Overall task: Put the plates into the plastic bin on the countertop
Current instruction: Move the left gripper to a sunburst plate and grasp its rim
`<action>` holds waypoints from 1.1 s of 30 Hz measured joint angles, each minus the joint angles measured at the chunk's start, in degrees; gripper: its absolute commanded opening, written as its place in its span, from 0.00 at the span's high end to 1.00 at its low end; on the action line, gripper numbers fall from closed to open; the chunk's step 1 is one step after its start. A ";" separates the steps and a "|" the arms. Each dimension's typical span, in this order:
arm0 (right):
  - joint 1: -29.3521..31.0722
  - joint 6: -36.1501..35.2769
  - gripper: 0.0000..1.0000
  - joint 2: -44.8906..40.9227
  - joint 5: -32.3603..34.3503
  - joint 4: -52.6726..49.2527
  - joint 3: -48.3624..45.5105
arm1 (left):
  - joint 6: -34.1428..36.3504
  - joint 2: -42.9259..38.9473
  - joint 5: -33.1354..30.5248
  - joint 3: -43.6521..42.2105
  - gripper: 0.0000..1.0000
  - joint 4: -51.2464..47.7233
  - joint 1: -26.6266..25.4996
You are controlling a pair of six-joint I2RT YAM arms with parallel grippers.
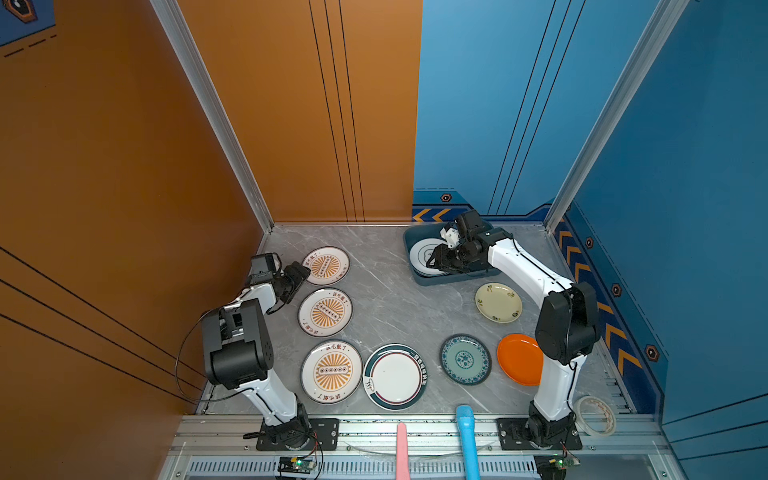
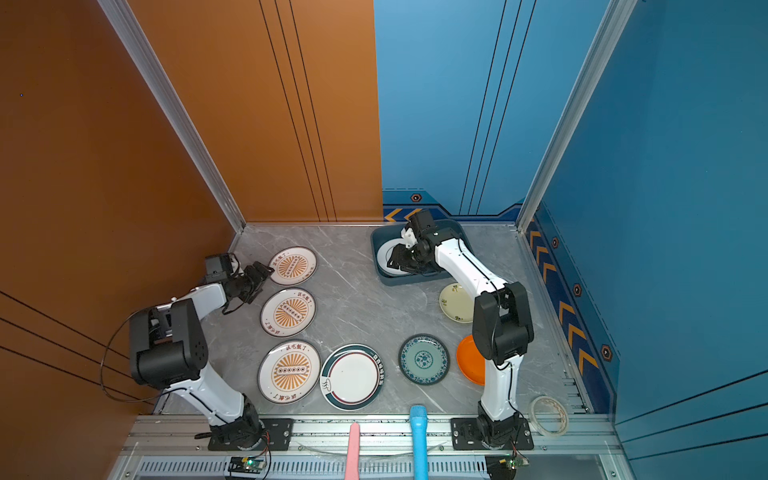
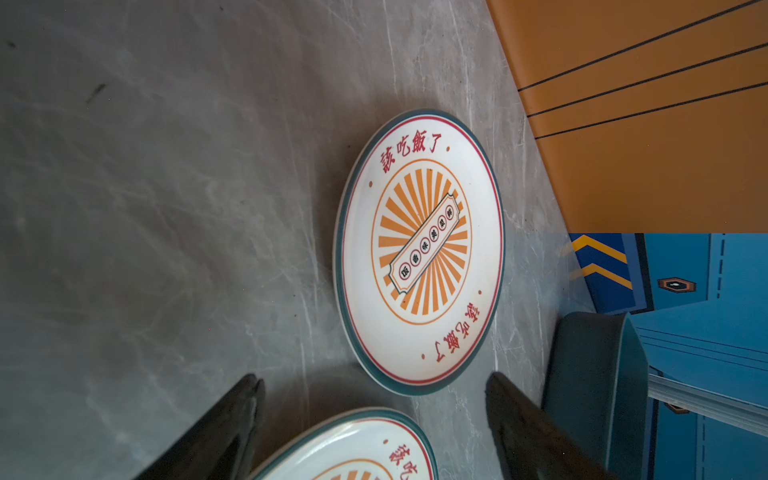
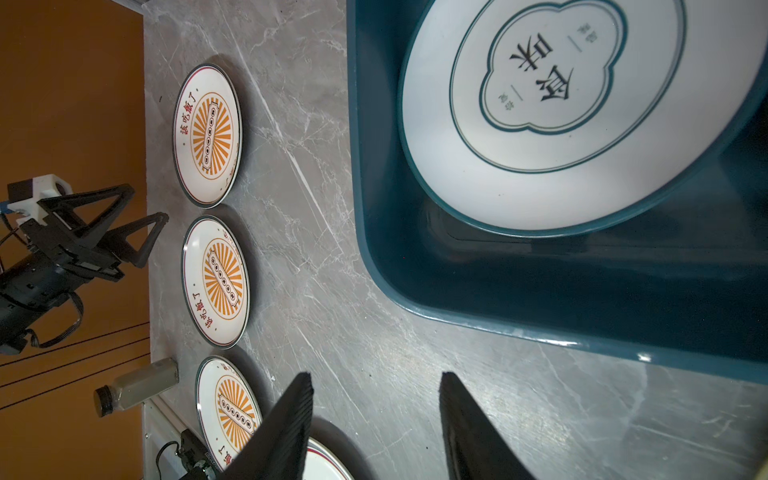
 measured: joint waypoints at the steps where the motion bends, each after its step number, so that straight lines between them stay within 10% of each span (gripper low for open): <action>1: 0.00 0.00 0.48 0.00 -0.04 0.17 -0.17 | -0.20 0.57 0.11 0.13 0.20 0.44 0.00; 33: -0.07 0.02 0.48 -1.60 -1.31 1.99 -4.50 | -2.71 15.52 1.75 6.47 0.63 12.37 -0.70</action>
